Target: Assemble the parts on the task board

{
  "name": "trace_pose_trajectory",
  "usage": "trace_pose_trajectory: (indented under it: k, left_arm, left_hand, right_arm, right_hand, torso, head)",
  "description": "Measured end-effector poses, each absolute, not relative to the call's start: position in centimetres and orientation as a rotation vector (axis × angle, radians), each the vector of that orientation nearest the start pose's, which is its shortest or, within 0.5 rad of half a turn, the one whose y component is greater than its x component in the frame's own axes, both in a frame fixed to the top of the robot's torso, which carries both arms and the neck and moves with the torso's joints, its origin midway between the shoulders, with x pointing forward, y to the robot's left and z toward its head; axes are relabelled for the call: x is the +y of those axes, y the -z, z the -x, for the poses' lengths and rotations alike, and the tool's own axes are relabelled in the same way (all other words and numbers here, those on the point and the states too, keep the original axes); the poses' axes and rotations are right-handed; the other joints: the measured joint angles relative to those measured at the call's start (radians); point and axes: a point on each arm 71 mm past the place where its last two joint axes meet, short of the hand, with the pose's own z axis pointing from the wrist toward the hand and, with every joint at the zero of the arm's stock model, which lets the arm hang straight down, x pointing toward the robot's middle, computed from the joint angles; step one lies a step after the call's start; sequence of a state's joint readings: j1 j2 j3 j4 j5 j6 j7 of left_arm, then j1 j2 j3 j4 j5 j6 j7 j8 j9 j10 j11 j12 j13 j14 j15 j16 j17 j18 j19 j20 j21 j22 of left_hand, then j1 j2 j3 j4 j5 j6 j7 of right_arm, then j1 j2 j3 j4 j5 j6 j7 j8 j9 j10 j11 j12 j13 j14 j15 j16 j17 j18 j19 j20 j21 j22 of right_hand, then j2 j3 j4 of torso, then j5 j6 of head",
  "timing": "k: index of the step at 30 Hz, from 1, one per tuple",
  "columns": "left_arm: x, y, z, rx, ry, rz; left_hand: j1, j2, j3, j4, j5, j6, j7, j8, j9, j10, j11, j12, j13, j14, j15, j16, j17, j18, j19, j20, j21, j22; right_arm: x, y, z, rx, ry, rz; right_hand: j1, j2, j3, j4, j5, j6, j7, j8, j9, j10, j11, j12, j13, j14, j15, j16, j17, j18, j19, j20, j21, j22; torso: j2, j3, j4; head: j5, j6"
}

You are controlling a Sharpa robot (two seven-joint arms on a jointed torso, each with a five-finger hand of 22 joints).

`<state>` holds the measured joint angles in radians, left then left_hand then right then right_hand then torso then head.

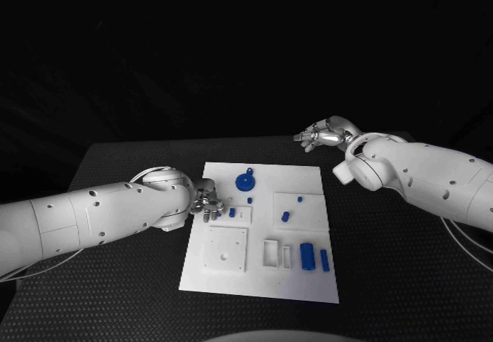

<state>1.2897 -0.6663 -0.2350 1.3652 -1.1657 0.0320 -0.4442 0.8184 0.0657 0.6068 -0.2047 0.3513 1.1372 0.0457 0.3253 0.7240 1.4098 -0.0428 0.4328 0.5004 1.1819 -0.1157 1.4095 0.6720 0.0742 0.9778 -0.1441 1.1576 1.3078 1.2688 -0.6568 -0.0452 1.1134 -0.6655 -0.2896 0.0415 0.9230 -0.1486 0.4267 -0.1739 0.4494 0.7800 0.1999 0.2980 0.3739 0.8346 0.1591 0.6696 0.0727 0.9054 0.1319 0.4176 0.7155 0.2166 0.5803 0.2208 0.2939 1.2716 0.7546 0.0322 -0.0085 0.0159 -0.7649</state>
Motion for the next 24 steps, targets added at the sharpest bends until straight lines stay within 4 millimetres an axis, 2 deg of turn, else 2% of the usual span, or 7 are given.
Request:
trace_pose_trajectory:
  k: [5,7,11,13,16,20,24]
  left_arm:
    - [18.06,24.92,-49.73,2.255,0.324,0.005]
    - [18.09,24.93,-49.74,2.255,0.321,0.007]
    - [18.22,24.94,-49.77,2.253,0.312,0.014]
    - [18.33,24.97,-49.78,2.251,0.304,0.017]
    - [18.4,24.99,-49.74,2.249,0.302,0.021]
    - [18.47,24.98,-49.64,2.243,0.304,0.026]
    - [18.53,25.01,-49.55,2.236,0.307,0.033]
  left_hand:
    - [0.018,-0.019,0.008,0.008,-0.016,-0.002,-0.002,-0.004,0.0,0.0,0.0,0.0,0.003,0.0,0.0,0.0,-0.003,0.0,0.0,0.0,0.0,0.0]
    - [0.014,-0.047,0.016,0.016,-0.028,-0.008,0.003,-0.008,0.001,0.0,0.0,-0.005,0.004,-0.001,-0.001,0.0,-0.005,0.0,0.0,0.0,0.0,0.0]
    - [0.002,-0.118,0.045,0.026,-0.145,-0.026,0.001,-0.022,0.003,0.007,-0.007,-0.008,0.006,0.012,-0.023,0.0,-0.008,0.021,0.0,0.0,-0.008,0.0]
    - [-0.005,-0.157,0.038,0.056,-0.202,-0.031,0.0,-0.024,0.011,0.014,-0.015,-0.011,0.009,0.03,-0.042,0.0,-0.01,0.042,0.0,0.0,-0.008,0.0]
    - [-0.022,-0.201,0.039,0.095,-0.248,-0.035,-0.003,-0.03,0.011,0.016,-0.017,-0.011,0.011,0.034,-0.047,0.0,-0.012,0.042,0.0,0.0,-0.013,0.0]
    - [-0.038,-0.259,0.054,0.159,-0.289,-0.038,-0.006,-0.042,0.011,0.014,-0.015,-0.011,0.016,0.035,-0.047,0.0,-0.014,0.034,0.0,0.0,-0.019,-0.002]
    - [-0.071,-0.295,0.058,0.231,-0.294,-0.041,-0.008,-0.042,0.013,0.012,-0.013,-0.011,0.021,0.035,-0.047,0.0,-0.015,0.034,0.002,-0.002,-0.019,-0.002]
  right_arm:
    - [-23.63,17.79,-56.83,1.662,-0.906,-0.62]
    - [-23.64,17.79,-56.83,1.662,-0.905,-0.62]
    - [-23.64,17.79,-56.83,1.662,-0.905,-0.62]
    - [-23.64,17.79,-56.83,1.662,-0.905,-0.62]
    - [-23.63,17.8,-56.84,1.662,-0.905,-0.62]
    - [-23.65,17.88,-56.82,1.663,-0.905,-0.621]
    - [-23.63,17.92,-56.81,1.664,-0.905,-0.622]
  right_hand:
    - [0.0,0.0,0.0,0.0,0.0,0.0,0.0,0.0,0.0,0.0,0.0,0.0,0.0,0.0,0.0,0.0,0.0,0.0,0.0,0.0,0.0,0.001]
    - [0.0,0.0,0.0,0.0,0.0,0.0,0.0,0.0,0.0,0.0,0.0,0.0,0.0,0.0,0.0,0.0,0.0,0.0,0.0,0.0,0.0,0.001]
    - [0.0,0.0,0.0,0.0,0.0,0.0,0.0,0.0,-0.001,0.0,0.0,0.0,0.0,0.0,0.0,0.0,0.0,0.0,0.0,0.0,0.0,0.001]
    - [0.0,0.0,0.0,0.0,0.0,0.0,0.0,0.0,-0.001,0.0,0.0,0.0,0.0,0.0,0.0,0.0,0.0,0.0,0.0,0.0,0.0,0.001]
    - [0.0,0.0,0.0,0.0,0.0,0.0,0.0,0.0,-0.001,0.0,0.0,0.0,0.0,0.0,0.0,0.0,0.0,0.0,0.0,0.0,0.0,0.001]
    - [0.0,0.0,0.0,0.0,0.0,0.0,0.0,0.0,-0.001,0.0,0.0,0.0,0.0,0.0,0.0,0.0,0.0,0.0,0.0,0.0,0.0,0.001]
    - [0.0,0.0,0.0,0.0,0.0,0.0,0.0,0.0,-0.001,0.0,0.0,0.0,0.0,0.0,0.0,0.0,0.0,0.0,0.0,0.0,0.0,0.001]
  torso:
    - [0.0,-0.0003,0.0004]
    - [0.0,-0.0006,0.0011]
    - [0.0,-0.0011,0.0016]
    - [0.0,-0.0012,0.0019]
    - [0.0,-0.0016,0.0019]
    - [0.0,-0.0016,0.0016]
    - [0.0,-0.0023,0.0017]
  head:
    - [-0.002,-0.001]
    - [-0.003,-0.001]
    - [-0.004,0.0]
    - [-0.004,0.0]
    - [-0.005,0.001]
    - [-0.005,0.002]
    - [-0.006,0.003]
